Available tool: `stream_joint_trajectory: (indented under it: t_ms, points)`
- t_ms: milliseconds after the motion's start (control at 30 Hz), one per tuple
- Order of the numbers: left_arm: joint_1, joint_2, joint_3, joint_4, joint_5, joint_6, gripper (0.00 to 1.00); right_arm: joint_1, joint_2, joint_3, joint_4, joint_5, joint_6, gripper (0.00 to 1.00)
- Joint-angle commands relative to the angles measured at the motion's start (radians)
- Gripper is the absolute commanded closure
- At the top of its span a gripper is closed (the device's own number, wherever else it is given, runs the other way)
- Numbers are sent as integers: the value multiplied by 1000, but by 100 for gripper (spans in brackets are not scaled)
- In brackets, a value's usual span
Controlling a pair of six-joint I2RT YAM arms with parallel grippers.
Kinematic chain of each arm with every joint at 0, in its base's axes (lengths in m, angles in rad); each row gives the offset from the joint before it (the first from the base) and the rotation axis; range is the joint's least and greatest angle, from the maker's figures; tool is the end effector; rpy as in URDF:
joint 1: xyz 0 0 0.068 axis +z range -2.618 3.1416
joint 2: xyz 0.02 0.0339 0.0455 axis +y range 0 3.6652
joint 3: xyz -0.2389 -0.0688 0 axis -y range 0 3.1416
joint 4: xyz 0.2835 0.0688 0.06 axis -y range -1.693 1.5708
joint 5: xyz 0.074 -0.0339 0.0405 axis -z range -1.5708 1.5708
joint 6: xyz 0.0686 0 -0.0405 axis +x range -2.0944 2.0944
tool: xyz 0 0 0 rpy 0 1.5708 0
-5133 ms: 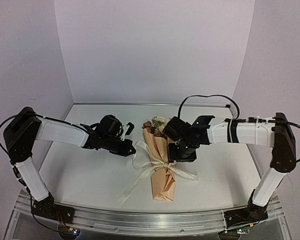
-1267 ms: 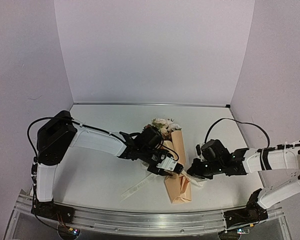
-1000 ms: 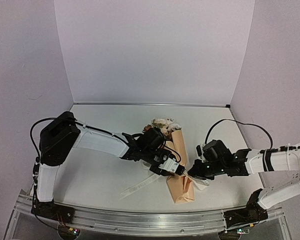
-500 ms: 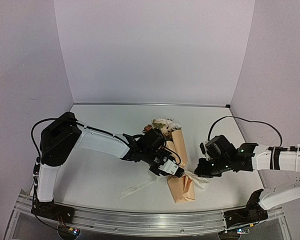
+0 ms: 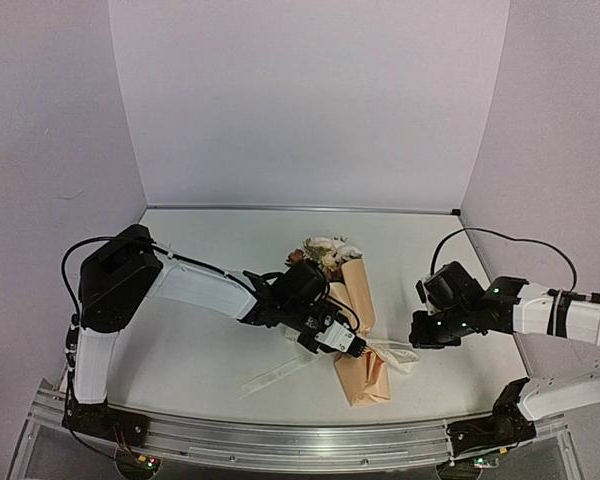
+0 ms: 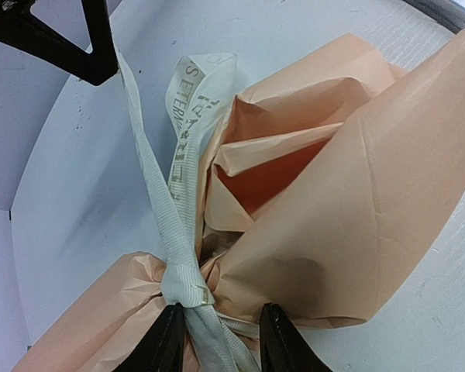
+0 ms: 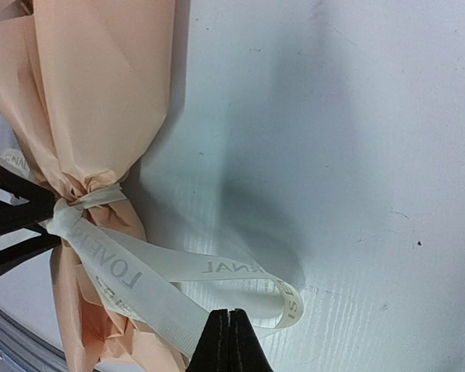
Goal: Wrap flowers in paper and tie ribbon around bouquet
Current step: Tie the ribbon around the folded bouquet.
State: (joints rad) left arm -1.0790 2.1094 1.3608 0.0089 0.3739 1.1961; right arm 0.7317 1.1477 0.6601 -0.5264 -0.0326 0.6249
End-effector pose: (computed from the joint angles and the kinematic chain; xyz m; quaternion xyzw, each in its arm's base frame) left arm 0.2107 -0.4463 0.0767 0.8474 0.3093 -0.1465 0.4059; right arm 0.2037 0.1860 0.1305 -0.0558 0.9598 0.1846 0.2041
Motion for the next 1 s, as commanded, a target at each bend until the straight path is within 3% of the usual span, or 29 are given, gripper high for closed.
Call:
stream_joint_trajectory:
  t_ms: [0,500,833,967]
  points:
    - [-1,-35,-34,-13,-12,-6,65,-25,-5,-9,-47,56,-42,100]
    - [-1,-68,-72,47,-2,-17,65,-129,12,-29,-70,132,-21,100]
    - [1,-88,-107,89,-3,-33,64,-183,85,52,-82,75,-60,100]
    - [8,-120,-123,183,-9,-115,54,-184,99,89,-107,-5,-87,81]
